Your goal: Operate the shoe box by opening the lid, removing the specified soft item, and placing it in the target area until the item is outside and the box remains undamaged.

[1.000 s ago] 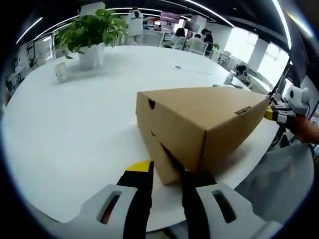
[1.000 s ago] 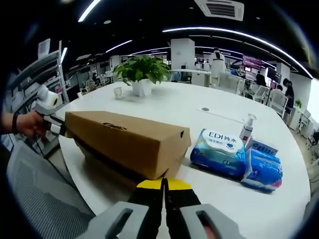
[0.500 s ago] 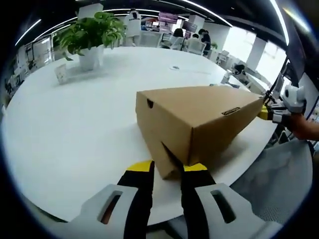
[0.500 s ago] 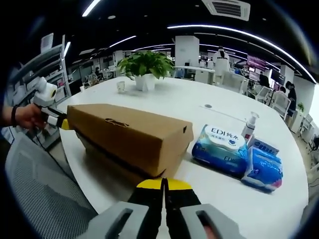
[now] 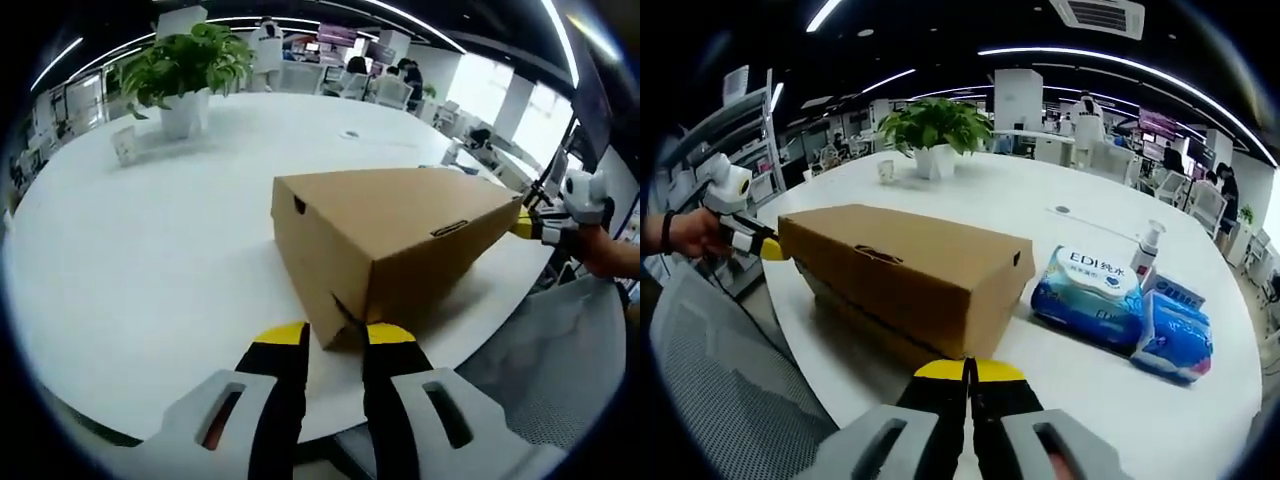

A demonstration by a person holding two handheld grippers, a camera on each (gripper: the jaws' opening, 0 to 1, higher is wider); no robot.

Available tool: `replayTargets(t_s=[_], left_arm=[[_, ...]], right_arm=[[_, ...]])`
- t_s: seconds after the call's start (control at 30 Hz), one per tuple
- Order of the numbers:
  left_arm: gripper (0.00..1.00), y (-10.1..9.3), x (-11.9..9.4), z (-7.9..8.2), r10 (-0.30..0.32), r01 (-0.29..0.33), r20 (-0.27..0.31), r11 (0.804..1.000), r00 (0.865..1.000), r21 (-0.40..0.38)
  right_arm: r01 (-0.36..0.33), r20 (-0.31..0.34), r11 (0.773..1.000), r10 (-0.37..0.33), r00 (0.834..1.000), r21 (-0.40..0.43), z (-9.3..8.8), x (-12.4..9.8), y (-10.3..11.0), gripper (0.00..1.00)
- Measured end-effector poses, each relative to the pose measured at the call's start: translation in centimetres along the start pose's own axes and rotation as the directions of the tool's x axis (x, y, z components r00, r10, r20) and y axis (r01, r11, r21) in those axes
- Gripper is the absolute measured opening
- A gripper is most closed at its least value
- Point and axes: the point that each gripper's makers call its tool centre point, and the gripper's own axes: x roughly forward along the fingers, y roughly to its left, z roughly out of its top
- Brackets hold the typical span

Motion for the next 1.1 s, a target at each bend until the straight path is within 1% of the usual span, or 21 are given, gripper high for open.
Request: replayTargets(t_s=[0.53,0.77,0.9,0.97,1.1], left_arm=[[0.19,-0.6,0.2,-0.5,-0.012,0.012,-0.02,1.0,1.0,0.016],[0.19,-1.0,0.2,-0.6,-0.021,0.022,-0.026,0.999,0.999,0.025],[0.19,-1.2,0.1,-0.7,-0.025,0.026,-0.029,0.999,0.999,0.029],[0.19,-1.4,0.0,-0.6,-0.027,0.027,-0.026,0.999,0.999,0.026],[0.19,-1.7,-0.2,-0.6,-0.031,0.032,-0.025,0.999,0.999,0.021]], right_arm=[[-0.002,-0.03,1.0,0.002,1.0,0.005,-1.2,0.1,-0.1,0.0],[-0.006,-0.044,1.0,0.007,0.999,0.023,-1.7,0.4,0.0,0.0],[-0.009,-0.053,1.0,0.01,0.999,0.021,-1.9,0.6,-0.1,0.0],[-0.002,-0.061,1.0,0.002,0.998,0.003,-2.1,0.6,-0.2,0.0],[-0.005,-0.067,1.0,0.006,0.998,0.011,-2.4,0.7,-0.2,0.0]])
